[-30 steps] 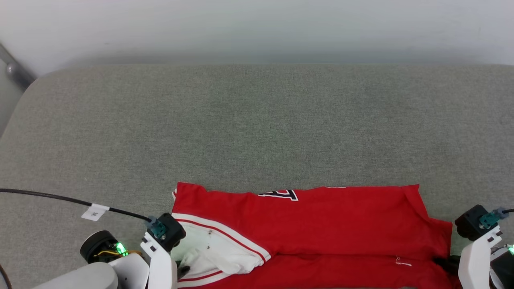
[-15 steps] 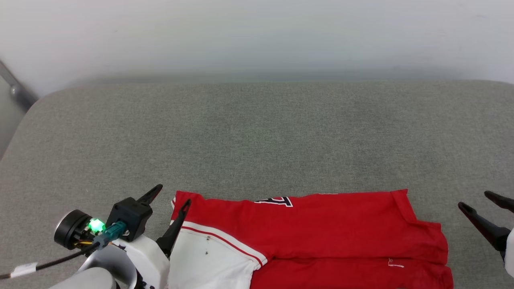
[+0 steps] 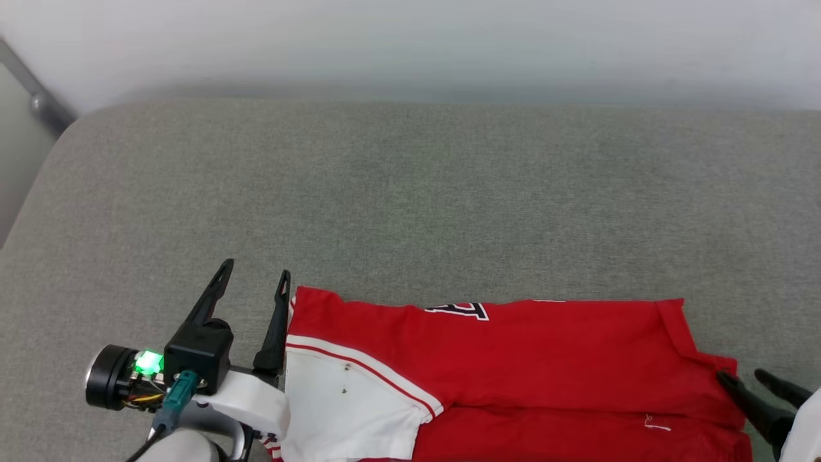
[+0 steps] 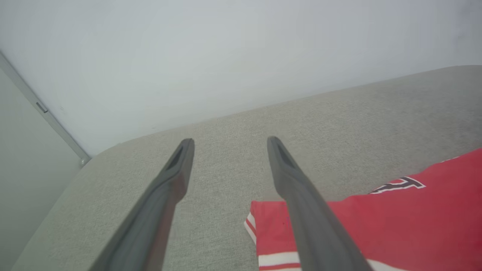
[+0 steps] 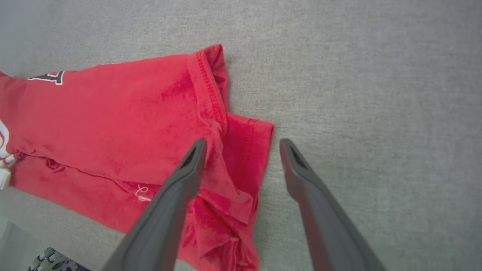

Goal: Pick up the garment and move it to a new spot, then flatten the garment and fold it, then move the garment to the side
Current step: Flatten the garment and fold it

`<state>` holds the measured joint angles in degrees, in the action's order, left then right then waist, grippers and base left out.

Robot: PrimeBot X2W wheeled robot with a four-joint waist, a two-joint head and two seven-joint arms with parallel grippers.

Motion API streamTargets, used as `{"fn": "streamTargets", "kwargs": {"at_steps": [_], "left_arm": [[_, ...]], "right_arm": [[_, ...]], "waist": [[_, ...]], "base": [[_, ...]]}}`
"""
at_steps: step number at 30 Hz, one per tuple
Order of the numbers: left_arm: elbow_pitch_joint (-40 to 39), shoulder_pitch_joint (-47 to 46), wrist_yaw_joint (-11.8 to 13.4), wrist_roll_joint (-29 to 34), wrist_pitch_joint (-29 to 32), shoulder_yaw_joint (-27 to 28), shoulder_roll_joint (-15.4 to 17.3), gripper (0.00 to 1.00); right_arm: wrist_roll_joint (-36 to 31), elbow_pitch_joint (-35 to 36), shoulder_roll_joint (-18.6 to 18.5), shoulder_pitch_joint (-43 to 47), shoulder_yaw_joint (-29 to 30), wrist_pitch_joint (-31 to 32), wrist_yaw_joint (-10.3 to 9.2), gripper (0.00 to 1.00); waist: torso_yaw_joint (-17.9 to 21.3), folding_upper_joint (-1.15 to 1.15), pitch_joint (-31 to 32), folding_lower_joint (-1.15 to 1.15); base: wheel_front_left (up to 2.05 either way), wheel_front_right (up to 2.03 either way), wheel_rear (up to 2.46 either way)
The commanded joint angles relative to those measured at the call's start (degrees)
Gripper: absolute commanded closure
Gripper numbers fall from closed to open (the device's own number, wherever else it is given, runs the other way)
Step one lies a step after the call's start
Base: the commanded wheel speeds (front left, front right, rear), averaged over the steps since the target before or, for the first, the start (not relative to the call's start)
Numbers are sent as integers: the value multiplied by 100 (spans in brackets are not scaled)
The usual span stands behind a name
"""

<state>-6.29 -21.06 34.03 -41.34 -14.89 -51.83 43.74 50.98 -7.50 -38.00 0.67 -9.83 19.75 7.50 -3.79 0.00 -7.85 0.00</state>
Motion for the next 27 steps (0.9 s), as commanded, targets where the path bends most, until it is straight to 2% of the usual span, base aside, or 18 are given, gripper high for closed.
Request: {"fn": "streamTargets", "kwargs": {"at_steps": [1, 7, 15, 21, 22, 23, 24, 27], "left_arm": [[-27, 120, 34, 105, -36, 100, -96, 0], [50, 525, -95, 631, -39, 802, -593, 0], [269, 1019, -484, 1298, -35, 1707, -1262, 0], [519, 1342, -830, 1811, -35, 2359, -1807, 0], [559, 1389, -896, 1888, -35, 2459, -1903, 0], [596, 1430, -958, 1979, -35, 2565, -1982, 0], [625, 1480, -1027, 2056, -35, 2668, -2054, 0], [643, 1631, -1197, 2305, -35, 2991, -2270, 0]], "right_arm": [[14, -44, 68, 82, 39, 48, -2, 0], [98, -311, 411, 154, -18, 457, -2, 0], [296, -344, 730, -118, -737, 1018, 10, 0], [200, -593, 951, -575, -1191, 1074, 28, 0], [207, -646, 985, -640, -1247, 1076, 29, 46], [219, -689, 1007, -711, -1270, 1034, 29, 78], [248, -723, 1024, -774, -1305, 1016, 29, 100], [279, -764, 887, -880, -1310, 895, 18, 100]], "waist": [[-83, 0, -85, 0], [-227, 0, -242, 0], [-297, 0, -369, 0], [-302, 0, -404, 0], [-304, 0, -399, 0], [-309, 0, -389, 0], [-309, 0, -374, 0], [-297, 0, -292, 0]], "base": [[0, 0, 0], [0, 0, 0], [0, 0, 0], [0, 0, 0], [0, 0, 0], [0, 0, 0], [0, 0, 0], [0, 0, 0]]}}
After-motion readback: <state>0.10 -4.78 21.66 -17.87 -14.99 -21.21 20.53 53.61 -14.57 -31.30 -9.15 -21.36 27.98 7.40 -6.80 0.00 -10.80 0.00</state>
